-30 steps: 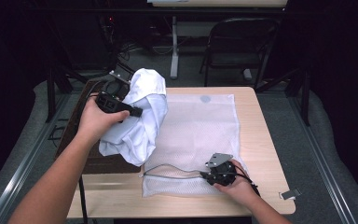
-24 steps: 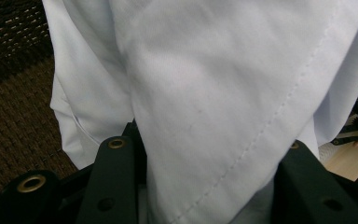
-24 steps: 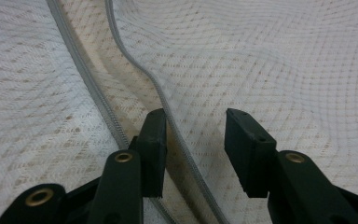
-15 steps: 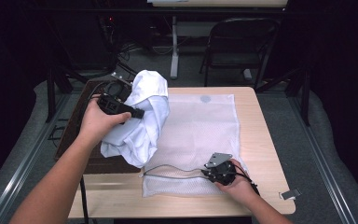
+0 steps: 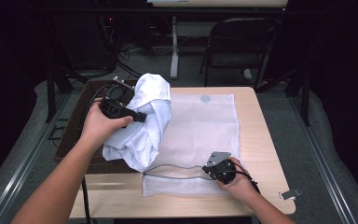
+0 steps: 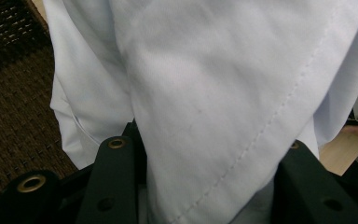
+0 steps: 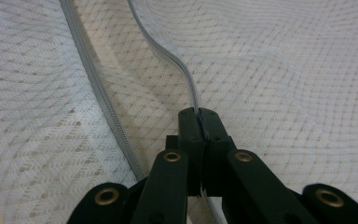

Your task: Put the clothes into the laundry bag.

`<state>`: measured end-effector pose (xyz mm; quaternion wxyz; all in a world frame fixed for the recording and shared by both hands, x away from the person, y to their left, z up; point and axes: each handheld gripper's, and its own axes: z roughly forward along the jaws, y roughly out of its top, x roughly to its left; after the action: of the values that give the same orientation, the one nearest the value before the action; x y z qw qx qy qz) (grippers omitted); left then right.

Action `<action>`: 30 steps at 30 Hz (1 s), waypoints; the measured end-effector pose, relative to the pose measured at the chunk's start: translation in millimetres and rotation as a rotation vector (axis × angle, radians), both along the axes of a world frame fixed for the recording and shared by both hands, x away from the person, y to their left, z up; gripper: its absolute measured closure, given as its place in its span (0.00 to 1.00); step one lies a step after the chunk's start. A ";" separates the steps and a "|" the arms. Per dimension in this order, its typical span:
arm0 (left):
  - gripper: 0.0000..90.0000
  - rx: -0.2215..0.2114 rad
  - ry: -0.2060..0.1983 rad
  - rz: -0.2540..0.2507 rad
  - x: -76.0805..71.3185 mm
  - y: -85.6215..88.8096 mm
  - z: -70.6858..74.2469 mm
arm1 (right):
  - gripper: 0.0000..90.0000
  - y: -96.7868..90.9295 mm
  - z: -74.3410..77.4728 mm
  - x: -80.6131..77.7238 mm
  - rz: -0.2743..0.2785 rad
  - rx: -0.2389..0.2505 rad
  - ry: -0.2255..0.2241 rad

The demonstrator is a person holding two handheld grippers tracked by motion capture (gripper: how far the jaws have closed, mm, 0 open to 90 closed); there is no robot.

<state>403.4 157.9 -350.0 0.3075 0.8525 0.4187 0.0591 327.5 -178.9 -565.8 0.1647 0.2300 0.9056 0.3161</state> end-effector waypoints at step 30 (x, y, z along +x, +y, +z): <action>0.66 -0.013 0.000 -0.022 -11.9 -3.7 -7.7 | 0.99 -6.8 29.7 23.2 -0.028 0.105 0.011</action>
<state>391.5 154.2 -357.7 0.3137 0.8550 0.4095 0.0530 350.7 -185.7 -536.0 0.1517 0.2527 0.8854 0.3594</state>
